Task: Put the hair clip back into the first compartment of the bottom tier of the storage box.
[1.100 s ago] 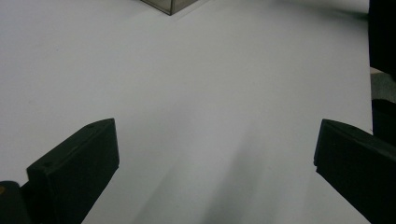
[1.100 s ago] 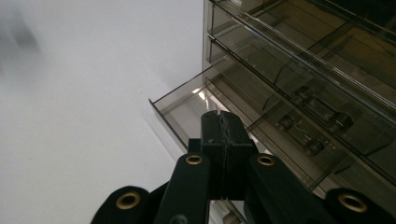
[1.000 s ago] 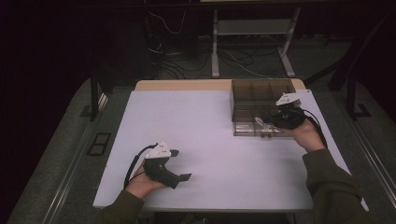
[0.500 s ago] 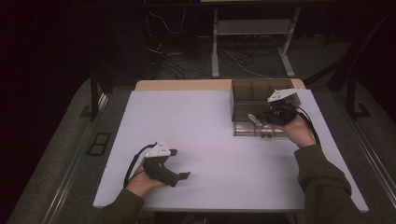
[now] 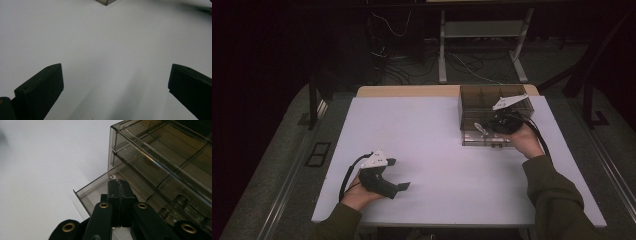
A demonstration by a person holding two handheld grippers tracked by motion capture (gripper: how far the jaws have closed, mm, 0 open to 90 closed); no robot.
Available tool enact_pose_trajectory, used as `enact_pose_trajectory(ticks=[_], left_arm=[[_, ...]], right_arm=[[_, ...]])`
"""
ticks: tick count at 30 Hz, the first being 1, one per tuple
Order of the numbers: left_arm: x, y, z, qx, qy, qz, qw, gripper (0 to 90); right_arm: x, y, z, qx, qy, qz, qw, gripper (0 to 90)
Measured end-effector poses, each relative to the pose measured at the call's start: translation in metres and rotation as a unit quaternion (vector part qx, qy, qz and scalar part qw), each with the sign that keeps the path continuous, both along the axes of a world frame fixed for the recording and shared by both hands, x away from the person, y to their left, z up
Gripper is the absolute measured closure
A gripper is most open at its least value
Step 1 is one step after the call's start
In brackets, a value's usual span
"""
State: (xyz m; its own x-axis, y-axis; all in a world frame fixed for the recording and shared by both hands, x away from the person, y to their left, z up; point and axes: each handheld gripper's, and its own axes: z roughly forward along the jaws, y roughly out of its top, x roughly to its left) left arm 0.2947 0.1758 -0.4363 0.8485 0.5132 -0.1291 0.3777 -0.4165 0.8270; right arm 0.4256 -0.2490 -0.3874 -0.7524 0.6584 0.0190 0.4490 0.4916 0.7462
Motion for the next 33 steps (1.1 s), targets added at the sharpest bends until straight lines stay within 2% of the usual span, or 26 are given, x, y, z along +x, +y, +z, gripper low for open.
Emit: enact_pose_trajectory(ticks=[4, 17, 33], left_arm=[[0.000, 0.000, 0.000, 0.000, 0.000, -0.003, 1.0000, 0.0], [-0.001, 0.000, 0.001, -0.009, 0.003, -0.003, 0.9999, 0.0], [0.000, -0.001, 0.001, -0.009, 0.005, -0.007, 0.9999, 0.0]], right_arm=[[0.002, 0.004, -0.005, -0.003, 0.000, -0.008, 1.0000, 88.3], [0.004, 0.017, -0.020, -0.026, 0.008, -0.002, 0.9996, 88.3], [0.007, 0.023, -0.033, -0.037, 0.022, 0.001, 0.9991, 88.3]])
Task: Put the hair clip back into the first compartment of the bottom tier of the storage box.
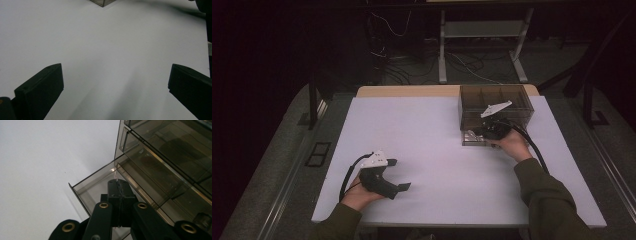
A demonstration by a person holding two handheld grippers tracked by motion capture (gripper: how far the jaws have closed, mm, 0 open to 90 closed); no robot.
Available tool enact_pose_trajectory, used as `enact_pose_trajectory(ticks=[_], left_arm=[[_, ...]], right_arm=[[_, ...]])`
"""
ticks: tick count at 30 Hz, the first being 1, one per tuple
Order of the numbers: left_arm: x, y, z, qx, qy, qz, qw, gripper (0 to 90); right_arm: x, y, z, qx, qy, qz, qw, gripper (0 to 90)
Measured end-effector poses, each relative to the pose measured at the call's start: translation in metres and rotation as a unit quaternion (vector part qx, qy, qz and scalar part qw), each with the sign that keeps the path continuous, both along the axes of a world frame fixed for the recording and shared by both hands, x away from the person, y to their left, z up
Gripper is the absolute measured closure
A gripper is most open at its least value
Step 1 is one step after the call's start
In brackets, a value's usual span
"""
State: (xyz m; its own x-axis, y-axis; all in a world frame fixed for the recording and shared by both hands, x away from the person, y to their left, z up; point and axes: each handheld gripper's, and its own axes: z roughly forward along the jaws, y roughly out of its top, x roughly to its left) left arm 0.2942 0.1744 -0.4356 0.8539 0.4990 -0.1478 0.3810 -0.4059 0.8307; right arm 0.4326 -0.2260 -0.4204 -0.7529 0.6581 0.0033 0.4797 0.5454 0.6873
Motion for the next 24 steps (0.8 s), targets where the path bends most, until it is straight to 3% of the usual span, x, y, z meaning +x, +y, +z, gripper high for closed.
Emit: enact_pose_trajectory(ticks=[16, 24], left_arm=[[-0.0003, -0.0007, -0.0004, 0.001, 0.001, -0.002, 1.0000, 0.0], [-0.0004, -0.0005, -0.0002, 0.002, 0.000, -0.003, 1.0000, 0.0]], right_arm=[[0.0020, 0.0002, -0.0054, -0.003, 0.008, 0.000, 1.0000, 87.4], [0.0013, 0.0003, -0.0041, 0.003, 0.008, 0.000, 1.0000, 78.0]])
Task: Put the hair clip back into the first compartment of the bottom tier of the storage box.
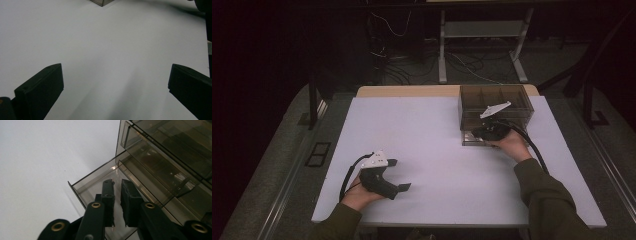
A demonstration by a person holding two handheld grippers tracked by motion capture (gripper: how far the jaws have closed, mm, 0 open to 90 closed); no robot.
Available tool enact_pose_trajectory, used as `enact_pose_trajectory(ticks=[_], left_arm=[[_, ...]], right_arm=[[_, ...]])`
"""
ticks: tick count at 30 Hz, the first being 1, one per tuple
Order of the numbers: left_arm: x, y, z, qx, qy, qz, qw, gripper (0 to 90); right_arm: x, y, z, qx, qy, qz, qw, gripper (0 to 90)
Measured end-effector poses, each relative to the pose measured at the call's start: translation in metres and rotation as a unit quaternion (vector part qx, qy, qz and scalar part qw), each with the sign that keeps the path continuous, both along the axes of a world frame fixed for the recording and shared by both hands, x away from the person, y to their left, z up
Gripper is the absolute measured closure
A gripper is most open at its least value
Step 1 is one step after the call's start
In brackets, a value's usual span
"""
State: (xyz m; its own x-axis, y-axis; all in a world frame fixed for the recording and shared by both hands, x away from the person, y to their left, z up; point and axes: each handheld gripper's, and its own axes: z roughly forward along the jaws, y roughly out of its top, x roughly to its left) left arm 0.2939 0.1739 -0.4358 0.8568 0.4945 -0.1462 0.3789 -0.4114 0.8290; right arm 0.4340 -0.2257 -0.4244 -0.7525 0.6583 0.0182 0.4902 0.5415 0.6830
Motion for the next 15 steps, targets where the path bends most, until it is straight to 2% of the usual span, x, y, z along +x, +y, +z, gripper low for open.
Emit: enact_pose_trajectory(ticks=[10, 15], left_arm=[[0.000, 0.000, 0.000, 0.000, -0.002, 0.001, 1.0000, 0.0], [-0.001, 0.000, 0.001, 0.001, -0.002, 0.002, 1.0000, 0.0]], right_arm=[[-0.005, -0.006, 0.013, 0.032, 0.002, 0.000, 0.9995, 70.1], [-0.010, -0.012, 0.017, 0.050, 0.004, -0.004, 0.9988, 62.1]])
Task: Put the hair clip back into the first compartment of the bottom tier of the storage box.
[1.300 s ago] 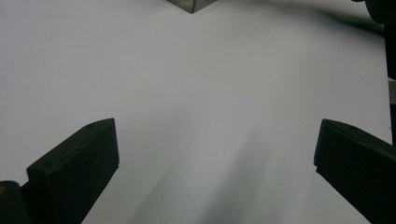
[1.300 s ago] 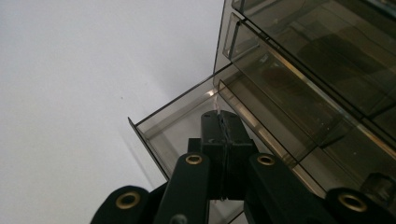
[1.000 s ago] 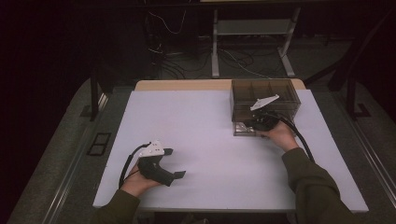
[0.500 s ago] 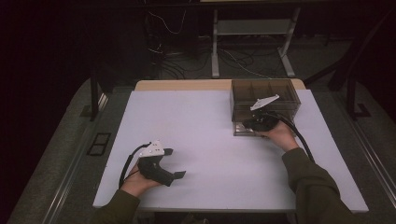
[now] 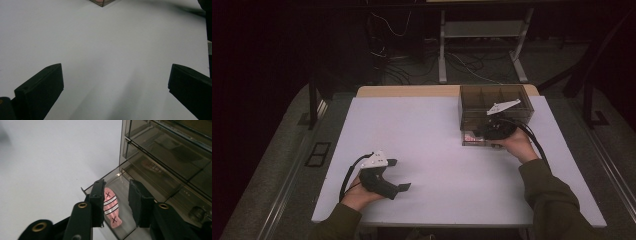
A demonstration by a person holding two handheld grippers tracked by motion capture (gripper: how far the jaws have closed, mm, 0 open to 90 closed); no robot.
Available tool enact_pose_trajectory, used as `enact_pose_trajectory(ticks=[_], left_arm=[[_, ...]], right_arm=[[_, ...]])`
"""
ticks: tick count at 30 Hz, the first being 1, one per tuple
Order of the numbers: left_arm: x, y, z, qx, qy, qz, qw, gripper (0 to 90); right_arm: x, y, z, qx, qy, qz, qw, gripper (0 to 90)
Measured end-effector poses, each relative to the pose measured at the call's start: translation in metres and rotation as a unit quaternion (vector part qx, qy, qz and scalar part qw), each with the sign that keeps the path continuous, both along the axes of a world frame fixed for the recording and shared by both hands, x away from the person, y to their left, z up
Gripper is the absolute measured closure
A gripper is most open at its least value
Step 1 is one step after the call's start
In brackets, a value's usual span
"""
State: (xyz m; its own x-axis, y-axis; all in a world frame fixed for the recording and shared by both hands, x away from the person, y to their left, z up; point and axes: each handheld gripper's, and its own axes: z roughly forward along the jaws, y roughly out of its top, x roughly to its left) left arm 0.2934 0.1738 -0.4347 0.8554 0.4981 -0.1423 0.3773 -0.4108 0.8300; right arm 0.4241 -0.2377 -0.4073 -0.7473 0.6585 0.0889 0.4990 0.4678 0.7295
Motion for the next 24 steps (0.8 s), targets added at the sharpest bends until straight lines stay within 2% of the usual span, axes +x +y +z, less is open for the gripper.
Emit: enact_pose_trajectory(ticks=[6, 12, 20, 24], left_arm=[[0.000, -0.001, 0.000, -0.001, -0.001, -0.001, 1.0000, 0.0], [-0.001, -0.002, 0.001, -0.001, -0.001, -0.002, 1.0000, 0.0], [-0.001, -0.003, 0.001, 0.000, -0.001, -0.005, 1.0000, 0.0], [-0.001, -0.003, 0.001, 0.001, -0.001, -0.004, 1.0000, 0.0]], right_arm=[[-0.009, -0.008, 0.006, 0.013, -0.004, -0.015, 0.9998, 52.1], [-0.018, -0.015, 0.008, 0.009, -0.006, -0.016, 0.9998, 45.1], [-0.030, -0.020, 0.009, 0.018, -0.008, -0.026, 0.9995, 40.0], [-0.038, -0.020, 0.007, 0.013, -0.012, -0.026, 0.9995, 38.3]])
